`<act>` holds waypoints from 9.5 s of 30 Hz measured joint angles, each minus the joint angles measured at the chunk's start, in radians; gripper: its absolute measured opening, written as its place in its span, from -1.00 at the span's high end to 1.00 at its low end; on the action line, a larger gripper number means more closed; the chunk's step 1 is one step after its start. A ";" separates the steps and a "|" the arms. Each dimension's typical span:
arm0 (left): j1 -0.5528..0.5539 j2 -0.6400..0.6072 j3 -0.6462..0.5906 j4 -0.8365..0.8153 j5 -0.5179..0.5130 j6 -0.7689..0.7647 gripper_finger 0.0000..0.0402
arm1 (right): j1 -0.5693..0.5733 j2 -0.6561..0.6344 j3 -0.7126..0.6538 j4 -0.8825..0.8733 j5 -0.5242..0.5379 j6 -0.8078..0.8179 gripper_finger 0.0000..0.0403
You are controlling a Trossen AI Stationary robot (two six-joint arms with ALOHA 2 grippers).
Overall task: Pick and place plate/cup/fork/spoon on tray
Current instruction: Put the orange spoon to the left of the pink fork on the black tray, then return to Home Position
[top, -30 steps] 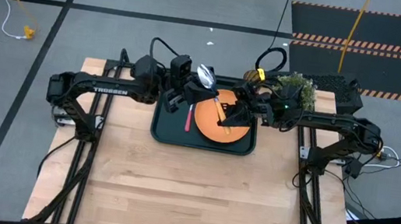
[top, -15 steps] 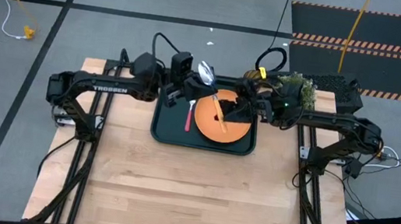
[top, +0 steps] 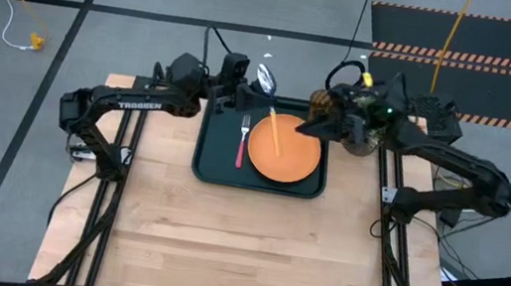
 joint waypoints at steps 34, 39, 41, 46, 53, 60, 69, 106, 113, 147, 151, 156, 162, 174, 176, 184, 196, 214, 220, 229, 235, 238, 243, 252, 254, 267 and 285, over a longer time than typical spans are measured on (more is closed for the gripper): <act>0.159 -0.012 -0.002 -1.757 -0.711 0.351 0.85 | 0.006 -0.251 0.000 -0.643 0.458 -0.432 0.22; 0.204 0.080 -0.002 -1.799 -0.627 0.311 0.85 | 0.006 -0.251 0.000 -0.643 0.458 -0.428 0.22; 0.213 0.114 -0.001 -1.773 -0.612 0.286 0.85 | 0.006 -0.251 0.000 -0.643 0.458 -0.426 0.22; 0.216 0.199 -0.001 -1.788 -0.554 0.269 0.85 | 0.006 -0.251 0.000 -0.642 0.454 -0.405 0.22; 0.216 0.239 -0.001 -1.770 -0.490 0.229 0.85 | 0.022 -0.254 0.000 -0.643 0.454 -0.406 0.22; 0.225 0.244 -0.001 -1.771 -0.591 0.168 0.85 | 0.034 -0.254 0.000 -0.644 0.451 -0.434 0.22; 0.221 0.317 -0.001 -1.700 -0.562 0.056 0.85 | 0.032 -0.254 0.000 -0.644 0.396 -0.465 0.22; 0.180 -0.264 -0.001 -1.720 -0.720 0.497 0.35 | 0.032 -0.268 0.000 -0.626 0.343 -0.620 0.43; 0.096 -0.451 -0.001 -1.727 -0.719 0.822 0.35 | 0.032 -0.289 0.000 -0.627 0.343 -0.757 0.87; -0.127 -0.912 -0.414 -1.464 -0.616 0.819 0.90 | 0.032 -0.453 -0.307 -0.408 0.440 -1.195 1.00; -0.127 -0.929 -0.449 -1.576 -0.613 0.815 0.91 | 0.032 -0.486 -0.421 -0.310 0.518 -1.207 1.00; -0.128 -0.928 -0.458 -1.627 -0.613 0.810 0.96 | 0.032 -0.526 -0.535 -0.252 0.611 -1.218 1.00; -0.149 -0.942 -0.527 -1.517 -0.612 0.893 0.98 | 0.038 -0.560 -0.654 -0.146 0.637 -1.165 1.00; -0.187 -1.010 -0.800 -1.339 -0.667 0.882 0.98 | 0.139 -0.638 -0.810 -0.081 0.692 -1.134 1.00; -0.187 -1.008 -0.833 -1.340 -0.669 0.844 0.96 | 0.149 -0.651 -0.834 -0.081 0.695 -1.112 1.00; -0.187 -1.007 -0.893 -1.316 -0.669 0.678 0.90 | 0.177 -0.705 -0.906 -0.079 0.779 -1.075 1.00; -0.199 -1.024 -0.995 -1.061 -0.658 0.764 0.98 | 0.181 -0.765 -1.046 0.118 0.821 -1.034 1.00; -0.199 -1.049 -1.003 -1.022 -0.640 0.750 0.99 | 0.427 -0.871 -1.021 -0.037 0.928 -1.056 1.00; -0.199 -1.049 -1.003 -1.022 -0.640 0.760 0.99 | 0.470 -0.939 -1.052 -0.052 0.926 -1.029 1.00; -0.199 -1.049 -1.003 -1.017 -0.640 0.768 0.99 | 0.478 -0.981 -1.077 -0.048 0.932 -1.015 1.00; -0.199 -1.049 -1.003 -1.016 -0.640 0.767 0.99 | 0.478 -1.005 -1.078 -0.078 0.933 -1.015 1.00; -0.199 -1.049 -1.003 -1.009 -0.640 0.767 0.98 | 0.478 -1.026 -1.078 -0.097 0.944 -1.015 1.00; -0.199 -1.049 -1.003 -0.980 -0.640 0.768 0.99 | 0.478 -1.090 -1.079 -0.131 0.982 -1.036 1.00; -0.199 -1.049 -1.003 -0.966 -0.640 0.768 0.98 | 0.478 -1.162 -1.077 -0.211 0.967 -1.031 1.00; -0.199 -1.049 -1.003 -0.965 -0.640 0.768 0.99 | 0.478 -1.162 -1.077 -0.216 0.955 -1.032 1.00; -0.199 -1.056 -1.002 -0.961 -0.641 0.776 0.98 | 0.478 -1.158 -1.077 -0.333 0.948 -0.984 1.00; -0.199 -1.269 -1.001 -1.135 -0.632 0.919 0.99 | 0.476 -1.148 -1.077 -0.329 0.949 -1.136 1.00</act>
